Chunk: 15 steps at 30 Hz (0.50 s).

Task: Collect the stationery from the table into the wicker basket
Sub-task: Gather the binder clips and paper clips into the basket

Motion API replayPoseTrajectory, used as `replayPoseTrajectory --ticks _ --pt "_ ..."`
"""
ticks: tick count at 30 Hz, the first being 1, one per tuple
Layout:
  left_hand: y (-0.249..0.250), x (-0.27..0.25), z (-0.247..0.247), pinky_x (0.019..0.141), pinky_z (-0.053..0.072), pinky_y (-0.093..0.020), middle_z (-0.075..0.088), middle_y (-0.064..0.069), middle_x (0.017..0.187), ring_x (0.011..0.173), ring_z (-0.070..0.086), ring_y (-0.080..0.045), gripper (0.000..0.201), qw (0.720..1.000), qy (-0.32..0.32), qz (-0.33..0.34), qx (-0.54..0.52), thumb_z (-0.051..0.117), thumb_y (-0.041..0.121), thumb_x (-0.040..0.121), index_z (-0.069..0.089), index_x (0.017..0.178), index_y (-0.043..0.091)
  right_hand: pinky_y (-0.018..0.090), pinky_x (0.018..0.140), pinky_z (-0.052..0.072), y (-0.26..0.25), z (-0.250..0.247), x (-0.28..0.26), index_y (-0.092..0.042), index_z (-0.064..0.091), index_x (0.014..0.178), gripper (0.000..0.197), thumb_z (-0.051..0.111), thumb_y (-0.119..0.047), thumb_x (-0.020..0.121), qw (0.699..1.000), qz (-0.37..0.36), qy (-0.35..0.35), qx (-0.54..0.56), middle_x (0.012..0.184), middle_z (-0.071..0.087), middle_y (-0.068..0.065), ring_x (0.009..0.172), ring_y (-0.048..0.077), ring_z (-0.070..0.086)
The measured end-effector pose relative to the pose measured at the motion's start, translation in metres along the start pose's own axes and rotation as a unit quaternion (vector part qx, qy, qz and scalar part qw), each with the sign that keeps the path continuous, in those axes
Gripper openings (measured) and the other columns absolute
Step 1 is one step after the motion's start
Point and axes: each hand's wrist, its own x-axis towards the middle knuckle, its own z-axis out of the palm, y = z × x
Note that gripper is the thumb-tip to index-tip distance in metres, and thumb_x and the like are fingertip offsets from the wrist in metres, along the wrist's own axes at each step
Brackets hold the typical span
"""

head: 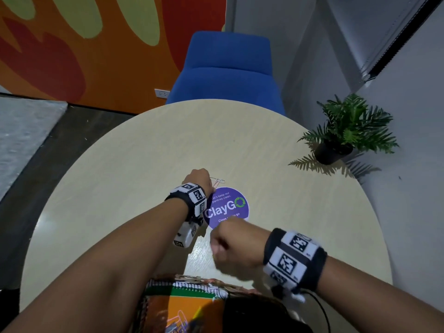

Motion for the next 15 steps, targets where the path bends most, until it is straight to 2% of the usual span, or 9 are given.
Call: replayPoseTrajectory --ticks 2,3,6,8,9,12,14,15 --pt "-0.002 0.000 -0.001 0.070 0.056 -0.035 0.073 -0.017 0.089 0.080 0.069 -0.035 0.023 1.000 -0.003 -0.002 -0.003 0.077 0.027 0.074 0.073 0.082 0.006 0.022 0.067 0.048 -0.022 0.004 -0.018 -0.010 0.069 0.076 0.013 0.057 -0.006 0.077 0.998 -0.057 -0.034 0.021 0.073 0.070 0.006 0.064 0.015 0.057" --pt "-0.002 -0.003 -0.002 0.069 0.056 -0.034 0.073 -0.016 0.087 0.078 0.069 -0.034 0.020 1.000 -0.010 -0.003 -0.004 0.076 0.026 0.075 0.073 0.081 0.006 0.022 0.068 0.046 -0.031 0.006 -0.025 -0.009 0.071 0.078 0.011 0.060 -0.006 0.077 0.995 -0.075 -0.057 0.038 0.076 0.071 0.008 0.065 0.015 0.057" --pt "-0.010 -0.014 -0.012 0.063 0.051 -0.029 0.073 -0.007 0.078 0.076 0.068 -0.028 0.014 1.000 -0.020 0.010 -0.020 0.068 0.022 0.079 0.071 0.077 0.008 0.030 0.080 0.049 -0.047 0.018 -0.034 -0.007 0.073 0.088 0.012 0.062 -0.008 0.083 0.982 -0.116 -0.143 0.048 0.090 0.074 0.013 0.080 0.023 0.059" --pt "-0.018 -0.030 -0.028 0.063 0.047 -0.025 0.067 0.003 0.070 0.072 0.063 -0.020 0.008 0.999 -0.028 0.024 -0.034 0.063 0.017 0.080 0.068 0.076 0.012 0.031 0.082 0.048 -0.050 0.020 -0.031 -0.004 0.072 0.091 0.016 0.058 -0.004 0.084 0.980 -0.115 -0.159 0.026 0.095 0.073 0.015 0.086 0.027 0.058" --pt "-0.022 -0.039 -0.037 0.063 0.045 -0.024 0.065 0.006 0.068 0.069 0.060 -0.016 0.006 0.998 -0.033 0.031 -0.040 0.063 0.015 0.079 0.068 0.076 0.013 0.030 0.081 0.049 -0.047 0.017 -0.026 -0.002 0.071 0.091 0.018 0.056 -0.001 0.082 0.985 -0.099 -0.140 0.018 0.093 0.074 0.016 0.084 0.027 0.061" --pt "-0.034 -0.074 -0.065 0.065 0.041 -0.022 0.062 0.010 0.064 0.066 0.055 -0.012 0.013 0.996 -0.034 0.069 -0.053 0.064 0.013 0.078 0.063 0.067 0.020 0.034 0.081 0.056 -0.019 -0.010 0.001 -0.004 0.070 0.087 0.020 0.051 0.000 0.081 0.999 -0.023 -0.020 0.022 0.089 0.076 0.011 0.083 0.024 0.070" --pt "-0.042 -0.107 -0.078 0.062 0.041 -0.020 0.063 0.010 0.056 0.057 0.056 -0.002 0.014 0.991 -0.025 0.097 -0.085 0.065 0.010 0.078 0.062 0.070 0.021 0.030 0.080 0.055 0.007 -0.034 0.029 -0.007 0.071 0.085 0.015 0.057 -0.004 0.080 0.998 0.017 0.067 0.008 0.089 0.075 0.010 0.085 0.025 0.070" --pt "-0.048 -0.126 -0.079 0.059 0.041 -0.016 0.064 0.010 0.051 0.052 0.058 0.002 0.014 0.988 -0.028 0.110 -0.106 0.066 0.007 0.078 0.063 0.075 0.020 0.027 0.080 0.052 0.018 -0.045 0.044 -0.009 0.071 0.090 0.013 0.061 -0.008 0.081 0.993 0.040 0.114 -0.003 0.094 0.074 0.010 0.089 0.025 0.068"
